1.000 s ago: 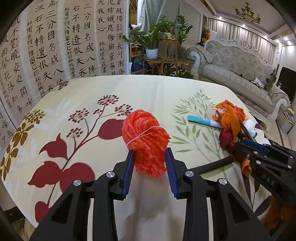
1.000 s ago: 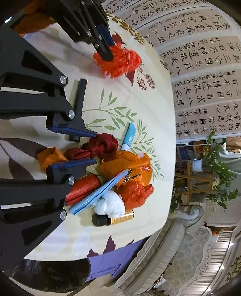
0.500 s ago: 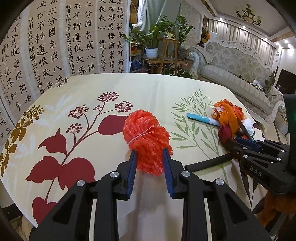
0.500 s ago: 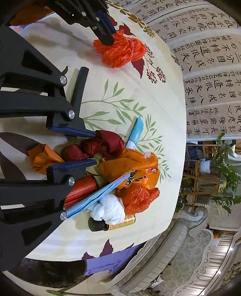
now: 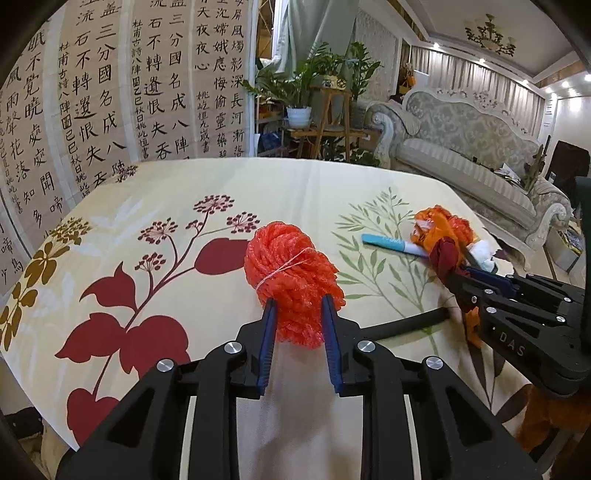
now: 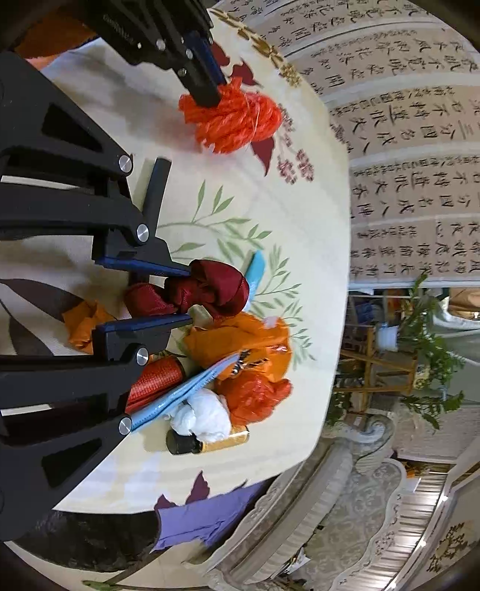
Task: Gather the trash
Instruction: 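Grasp the dark red cloth with the right tool while the left tool holds the orange net, then carry both items over the bin and open both tools to drop them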
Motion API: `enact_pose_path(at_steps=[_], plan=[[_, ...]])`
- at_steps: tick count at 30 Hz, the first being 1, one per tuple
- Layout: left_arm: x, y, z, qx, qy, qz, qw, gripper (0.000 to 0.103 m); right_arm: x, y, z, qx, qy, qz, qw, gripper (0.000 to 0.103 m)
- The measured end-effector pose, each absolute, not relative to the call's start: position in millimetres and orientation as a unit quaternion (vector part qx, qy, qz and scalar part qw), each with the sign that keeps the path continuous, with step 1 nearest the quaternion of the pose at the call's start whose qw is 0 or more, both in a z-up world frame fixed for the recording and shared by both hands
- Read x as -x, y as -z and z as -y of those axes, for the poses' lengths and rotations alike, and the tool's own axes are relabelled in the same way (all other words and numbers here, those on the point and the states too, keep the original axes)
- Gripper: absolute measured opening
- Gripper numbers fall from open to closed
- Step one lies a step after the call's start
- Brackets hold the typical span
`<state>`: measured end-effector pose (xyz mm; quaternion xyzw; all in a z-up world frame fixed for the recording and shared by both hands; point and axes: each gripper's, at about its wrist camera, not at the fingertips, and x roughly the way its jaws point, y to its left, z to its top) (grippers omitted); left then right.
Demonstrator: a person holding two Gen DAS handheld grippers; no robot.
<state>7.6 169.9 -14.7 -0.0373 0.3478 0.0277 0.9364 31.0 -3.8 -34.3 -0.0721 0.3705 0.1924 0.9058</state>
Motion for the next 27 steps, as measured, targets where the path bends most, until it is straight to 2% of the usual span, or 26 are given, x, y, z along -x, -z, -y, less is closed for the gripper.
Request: enact_pose_path(at_steps=[12,27], plan=[[7.1,-1.1,-132.4,0.030,0.017,-0.325,0.945,0.024,-5.6,16.8,58.9,0.033,-0.150,-0.355,0.922,0.020],[5.4,-15.1,-23.6,0.000,0.150,-0.304,0.941,0.024,19.5,10.4,181.2,-0.017,-0.007,-0.337,0.941,0.020]])
